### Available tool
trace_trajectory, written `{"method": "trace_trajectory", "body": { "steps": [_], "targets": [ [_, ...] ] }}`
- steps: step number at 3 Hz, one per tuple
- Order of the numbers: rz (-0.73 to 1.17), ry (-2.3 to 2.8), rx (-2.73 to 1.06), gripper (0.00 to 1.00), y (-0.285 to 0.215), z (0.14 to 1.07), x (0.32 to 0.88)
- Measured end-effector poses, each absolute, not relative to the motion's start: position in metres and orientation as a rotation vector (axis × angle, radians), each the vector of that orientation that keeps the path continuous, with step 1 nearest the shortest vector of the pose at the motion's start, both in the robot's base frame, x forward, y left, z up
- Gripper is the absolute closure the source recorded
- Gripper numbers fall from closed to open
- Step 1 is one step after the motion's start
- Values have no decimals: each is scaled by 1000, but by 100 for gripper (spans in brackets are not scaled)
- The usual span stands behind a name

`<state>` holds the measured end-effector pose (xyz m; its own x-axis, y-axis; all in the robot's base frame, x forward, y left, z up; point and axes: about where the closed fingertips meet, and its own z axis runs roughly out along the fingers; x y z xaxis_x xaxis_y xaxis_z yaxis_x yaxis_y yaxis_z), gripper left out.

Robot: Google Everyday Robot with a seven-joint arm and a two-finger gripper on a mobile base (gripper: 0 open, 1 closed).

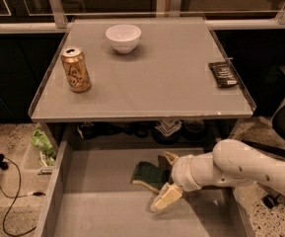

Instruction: Pick sponge from top drawer and place on counter

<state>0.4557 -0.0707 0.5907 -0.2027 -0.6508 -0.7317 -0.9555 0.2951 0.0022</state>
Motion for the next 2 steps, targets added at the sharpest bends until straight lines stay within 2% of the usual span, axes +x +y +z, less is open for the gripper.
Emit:
{"method": "trace_trajectory", "body": {
  "steps": [1, 2],
  "targets": [
    [625, 1940, -1430, 19, -71, 591, 456],
    [625, 1940, -1430, 42, -71, 591, 456]
  ]
}}
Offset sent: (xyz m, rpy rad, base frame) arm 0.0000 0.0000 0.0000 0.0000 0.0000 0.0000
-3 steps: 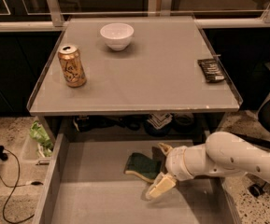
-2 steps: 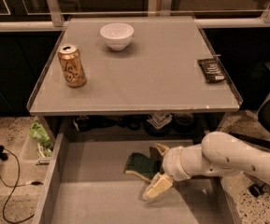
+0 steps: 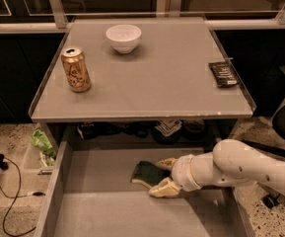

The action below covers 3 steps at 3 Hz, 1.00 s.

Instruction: Pick sponge from top drawer and place on counter

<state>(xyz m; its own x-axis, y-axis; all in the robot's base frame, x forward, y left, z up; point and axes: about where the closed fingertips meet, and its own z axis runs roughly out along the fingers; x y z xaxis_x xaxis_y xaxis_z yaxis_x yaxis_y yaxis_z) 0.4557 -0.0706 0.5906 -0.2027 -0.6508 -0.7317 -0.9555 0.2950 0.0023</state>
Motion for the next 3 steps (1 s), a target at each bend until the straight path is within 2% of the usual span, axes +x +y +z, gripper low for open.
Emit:
{"method": "trace_trajectory", "body": {
  "steps": [2, 3],
  "targets": [
    [637, 1935, -1433, 89, -72, 594, 453],
    [630, 1920, -1430, 100, -83, 624, 448]
  ]
}}
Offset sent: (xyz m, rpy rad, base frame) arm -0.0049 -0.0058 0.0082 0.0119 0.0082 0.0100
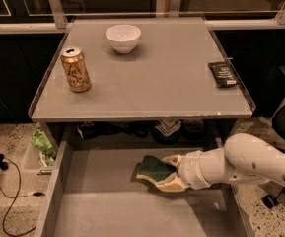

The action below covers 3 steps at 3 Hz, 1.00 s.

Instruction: Pick sponge from top drawer and place on counter

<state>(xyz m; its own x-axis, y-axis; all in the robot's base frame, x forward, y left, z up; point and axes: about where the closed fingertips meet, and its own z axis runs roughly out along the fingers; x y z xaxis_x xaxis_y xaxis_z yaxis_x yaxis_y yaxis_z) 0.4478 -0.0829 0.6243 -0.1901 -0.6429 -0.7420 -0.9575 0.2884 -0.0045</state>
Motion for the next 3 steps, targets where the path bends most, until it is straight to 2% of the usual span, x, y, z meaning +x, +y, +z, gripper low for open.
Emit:
{"method": "trace_trajectory", "body": {
  "steps": [2, 3],
  "targets": [
    [549, 1790, -1484, 100, -116, 745, 424],
    [431, 1715, -1602, 100, -125, 830, 401]
  ]
}}
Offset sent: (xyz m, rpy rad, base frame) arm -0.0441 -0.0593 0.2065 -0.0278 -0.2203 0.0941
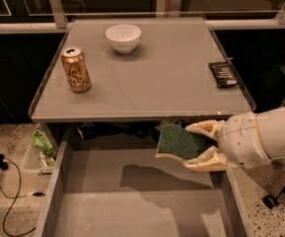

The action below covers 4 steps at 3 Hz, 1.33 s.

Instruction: Pick sponge from top drawer and place on counter

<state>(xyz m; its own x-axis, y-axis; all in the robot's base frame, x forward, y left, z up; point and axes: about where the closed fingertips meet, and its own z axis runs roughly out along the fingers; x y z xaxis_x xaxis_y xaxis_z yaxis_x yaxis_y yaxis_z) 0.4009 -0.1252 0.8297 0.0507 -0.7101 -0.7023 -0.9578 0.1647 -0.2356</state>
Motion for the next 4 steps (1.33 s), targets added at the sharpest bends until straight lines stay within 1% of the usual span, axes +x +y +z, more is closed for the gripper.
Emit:
{"method": "trace_trajectory", "body": {
  "steps": [1, 2, 3, 4],
  "targets": [
    [431, 1715, -1602, 100, -125, 830, 401],
    [399, 1677, -1631, 100, -115, 841, 408],
    [319, 1575, -1719, 100, -77, 886, 440],
    [241, 1469, -1760, 100, -37, 936, 499]
  ]
}}
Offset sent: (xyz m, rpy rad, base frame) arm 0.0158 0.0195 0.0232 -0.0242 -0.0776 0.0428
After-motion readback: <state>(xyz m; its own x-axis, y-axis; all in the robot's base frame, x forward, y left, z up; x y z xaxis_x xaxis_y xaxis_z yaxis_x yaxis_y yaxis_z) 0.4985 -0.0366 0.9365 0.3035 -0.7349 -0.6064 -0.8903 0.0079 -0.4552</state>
